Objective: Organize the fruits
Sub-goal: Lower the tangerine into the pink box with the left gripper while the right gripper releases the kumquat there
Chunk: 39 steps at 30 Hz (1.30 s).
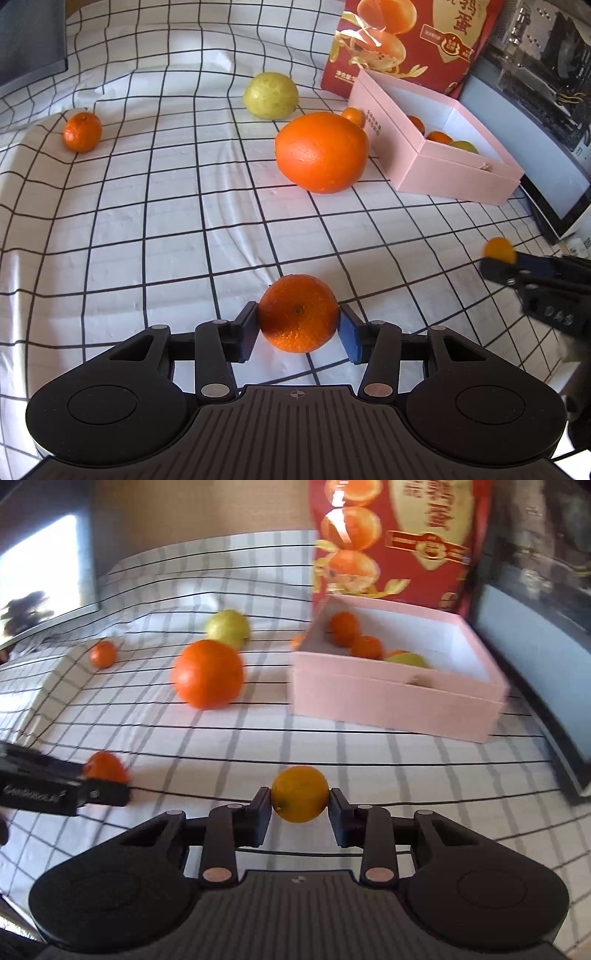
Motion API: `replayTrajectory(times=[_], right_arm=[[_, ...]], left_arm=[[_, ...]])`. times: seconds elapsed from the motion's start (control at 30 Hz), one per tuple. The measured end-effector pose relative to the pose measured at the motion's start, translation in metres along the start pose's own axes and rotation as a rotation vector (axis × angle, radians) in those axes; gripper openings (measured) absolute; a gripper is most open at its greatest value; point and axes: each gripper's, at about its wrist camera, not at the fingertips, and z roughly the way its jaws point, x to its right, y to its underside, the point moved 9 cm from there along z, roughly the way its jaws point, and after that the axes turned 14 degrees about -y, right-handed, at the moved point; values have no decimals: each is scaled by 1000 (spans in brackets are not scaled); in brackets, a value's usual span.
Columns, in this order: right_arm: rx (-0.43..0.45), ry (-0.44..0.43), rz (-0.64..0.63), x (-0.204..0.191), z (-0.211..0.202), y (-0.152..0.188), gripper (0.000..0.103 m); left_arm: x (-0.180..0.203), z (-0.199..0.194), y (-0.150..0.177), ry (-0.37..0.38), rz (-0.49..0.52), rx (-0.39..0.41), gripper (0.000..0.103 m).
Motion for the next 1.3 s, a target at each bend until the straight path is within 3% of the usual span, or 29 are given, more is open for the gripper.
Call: replayTrajectory(times=[0.07, 0.27, 0.37, 0.6, 0.77, 1.03, 1.3], right_arm=[[-3, 32, 12, 12, -6, 1, 33], [-25, 125, 41, 41, -26, 9, 33], [-21, 150, 75, 55, -37, 5, 33], [72, 199, 98, 80, -62, -42, 33], [130, 197, 108, 86, -70, -72, 33], [155, 180, 75, 87, -65, -110, 33], [101, 148, 74, 102, -30, -148, 33]], left_arm=[[4, -1, -2, -3, 17, 2, 50], [51, -15, -27, 157, 89, 69, 50], [78, -24, -63, 218, 108, 137, 50], [118, -27, -159, 242, 109, 297, 50], [137, 9, -196, 360, 24, 162, 51], [130, 13, -192, 359, 28, 207, 51], [65, -4, -122, 280, 9, 153, 50]])
